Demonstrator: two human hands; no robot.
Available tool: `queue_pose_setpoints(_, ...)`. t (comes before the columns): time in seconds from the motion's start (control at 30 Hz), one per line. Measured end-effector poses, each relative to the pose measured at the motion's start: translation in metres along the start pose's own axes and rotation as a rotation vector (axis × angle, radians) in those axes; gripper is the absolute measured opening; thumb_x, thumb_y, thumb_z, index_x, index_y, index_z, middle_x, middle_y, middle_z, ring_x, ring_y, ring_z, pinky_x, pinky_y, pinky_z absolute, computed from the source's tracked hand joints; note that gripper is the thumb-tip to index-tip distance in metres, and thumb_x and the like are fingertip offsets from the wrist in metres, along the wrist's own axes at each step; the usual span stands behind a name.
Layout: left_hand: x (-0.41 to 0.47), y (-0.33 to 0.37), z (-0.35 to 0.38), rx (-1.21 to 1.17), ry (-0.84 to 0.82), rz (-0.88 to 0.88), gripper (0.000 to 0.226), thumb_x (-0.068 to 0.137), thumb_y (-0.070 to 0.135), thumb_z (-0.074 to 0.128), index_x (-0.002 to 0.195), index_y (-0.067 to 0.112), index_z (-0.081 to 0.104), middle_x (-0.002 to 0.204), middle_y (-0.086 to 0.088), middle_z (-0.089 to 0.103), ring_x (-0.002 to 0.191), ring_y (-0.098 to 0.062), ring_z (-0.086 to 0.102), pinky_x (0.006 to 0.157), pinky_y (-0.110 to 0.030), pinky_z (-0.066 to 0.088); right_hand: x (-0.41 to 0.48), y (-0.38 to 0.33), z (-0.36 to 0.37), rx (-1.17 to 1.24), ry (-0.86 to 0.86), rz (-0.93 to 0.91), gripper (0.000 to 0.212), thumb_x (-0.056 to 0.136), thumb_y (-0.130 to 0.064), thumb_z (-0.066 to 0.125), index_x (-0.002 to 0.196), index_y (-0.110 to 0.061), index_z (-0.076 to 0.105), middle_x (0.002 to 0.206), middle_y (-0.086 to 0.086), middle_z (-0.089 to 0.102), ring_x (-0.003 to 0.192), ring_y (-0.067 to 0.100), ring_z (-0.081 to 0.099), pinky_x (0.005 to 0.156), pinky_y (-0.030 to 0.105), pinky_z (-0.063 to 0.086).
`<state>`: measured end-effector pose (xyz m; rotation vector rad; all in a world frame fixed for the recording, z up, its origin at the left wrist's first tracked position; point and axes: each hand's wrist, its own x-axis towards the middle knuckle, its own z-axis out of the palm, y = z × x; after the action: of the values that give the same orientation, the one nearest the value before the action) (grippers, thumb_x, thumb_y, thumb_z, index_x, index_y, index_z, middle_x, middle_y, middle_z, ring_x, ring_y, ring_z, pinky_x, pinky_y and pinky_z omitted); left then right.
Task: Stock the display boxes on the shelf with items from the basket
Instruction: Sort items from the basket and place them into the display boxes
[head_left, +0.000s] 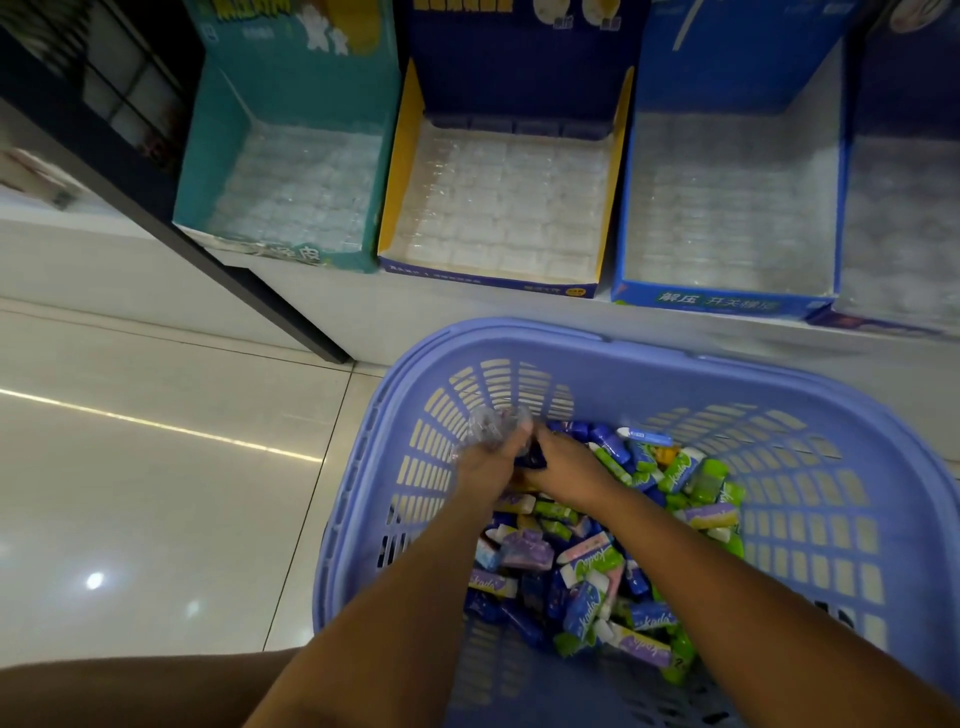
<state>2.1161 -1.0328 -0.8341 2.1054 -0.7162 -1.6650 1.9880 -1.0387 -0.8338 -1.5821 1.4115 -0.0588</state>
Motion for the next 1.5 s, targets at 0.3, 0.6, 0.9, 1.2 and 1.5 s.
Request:
queue_pose_setpoints(0.3,-0.012,-0.009,0.004,0.282,0.248,0.189,0.040,0.087,0.048,0.061,0.076,0.009,0.063,0.065,-0.002,0.061,0.059,-0.016,0.059,0.056,-0.028,0.047,0.005,-0.007,0.019,-0.709,0.270,-0.161,0.047,0.091,-0.029,0.041,0.133,-0.011,0.051,0.142,0.008,0.041,0.128,0.027,0.035,0.105,0.044,0.021)
queue_pose_setpoints(0.6,-0.017,-0.013,-0.007,0.413,0.132,0.243,0.059,0.095,0.047,0.046,0.123,-0.004,0.053,0.110,-0.023,0.064,0.101,-0.036,0.061,0.086,-0.043,0.050,0.011,-0.020,0.013,-0.892,0.019,-0.076,0.054,0.090,-0.045,0.034,0.136,-0.020,0.046,0.140,0.010,0.043,0.129,0.031,0.029,0.106,0.052,0.021)
queue_pose_setpoints(0.9,-0.015,0.009,-0.025,0.571,-0.104,0.195,0.050,0.095,0.045,0.049,0.119,0.002,0.058,0.113,-0.023,0.063,0.102,-0.036,0.060,0.081,-0.037,0.047,0.011,-0.026,-0.002,-0.529,-0.400,0.007,0.053,0.080,-0.064,0.049,0.118,-0.029,0.061,0.121,0.003,0.063,0.094,0.024,0.058,0.076,0.030,0.044)
queue_pose_setpoints(1.2,-0.020,0.053,-0.033,0.956,-0.204,0.166,0.032,0.095,0.020,0.050,0.114,-0.003,0.062,0.119,-0.021,0.063,0.111,-0.033,0.058,0.083,-0.032,0.045,-0.004,-0.052,0.039,-0.721,-0.552,-0.101,0.078,0.079,-0.066,0.057,0.137,-0.014,0.044,0.142,0.011,0.044,0.123,0.030,0.046,0.104,0.042,0.038)
queue_pose_setpoints(1.5,-0.062,0.036,-0.029,1.181,-0.149,0.213,0.035,0.096,0.009,0.047,0.130,0.001,0.050,0.126,-0.020,0.055,0.117,-0.033,0.054,0.094,-0.034,0.042,-0.029,-0.059,0.048,-0.783,-0.661,-0.192,0.051,0.080,-0.041,0.070,0.116,-0.009,0.054,0.112,0.011,0.059,0.089,0.025,0.058,0.075,0.035,0.049)
